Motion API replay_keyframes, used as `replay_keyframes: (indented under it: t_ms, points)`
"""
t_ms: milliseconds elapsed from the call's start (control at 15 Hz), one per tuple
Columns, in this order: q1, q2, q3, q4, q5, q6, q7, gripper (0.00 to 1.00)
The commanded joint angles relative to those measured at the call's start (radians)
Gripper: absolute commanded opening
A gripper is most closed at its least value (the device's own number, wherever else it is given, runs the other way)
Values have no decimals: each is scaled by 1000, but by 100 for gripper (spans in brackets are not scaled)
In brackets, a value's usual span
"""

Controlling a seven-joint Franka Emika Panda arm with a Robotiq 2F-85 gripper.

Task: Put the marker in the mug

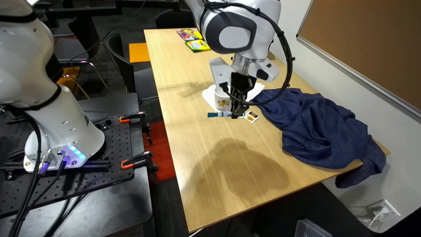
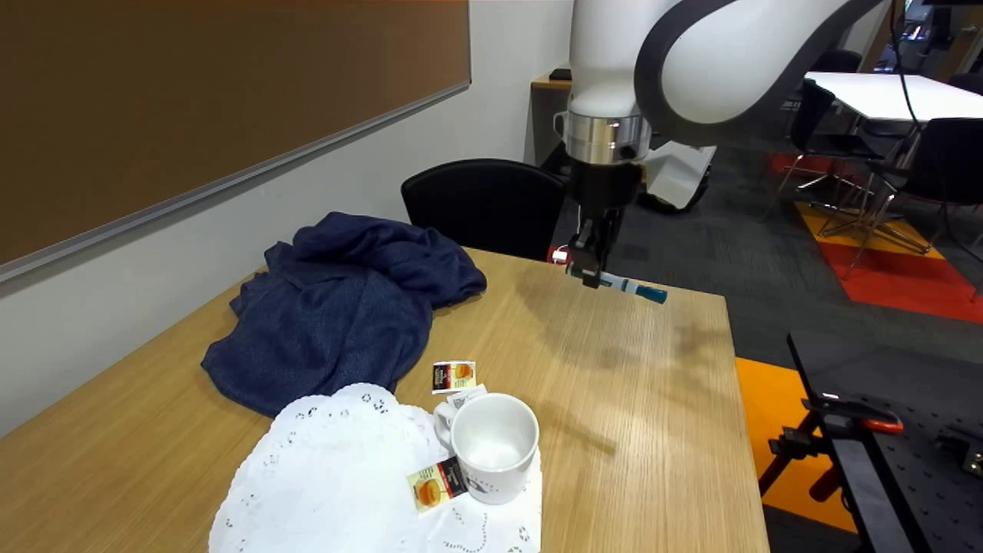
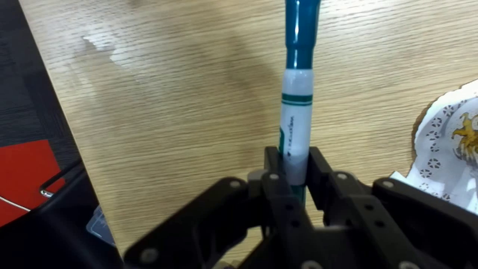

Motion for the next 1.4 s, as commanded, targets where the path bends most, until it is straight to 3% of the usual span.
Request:
replay_keyframes:
  t_ms: [0,600,667,1133,1200,1333]
  points:
    - [3,-114,28,-41,-12,-77,-12,5]
    - [45,-159,111,-4,-12,-106,49,5]
    - [32,-139,102,-9,-1,-68,11,21]
    - [42,-140,113,-7,-1,-70,26,21]
    - [42,-140,113,-7,-1,-70,26,5]
    - [39,-139,114,-13,39,-31,-5,5]
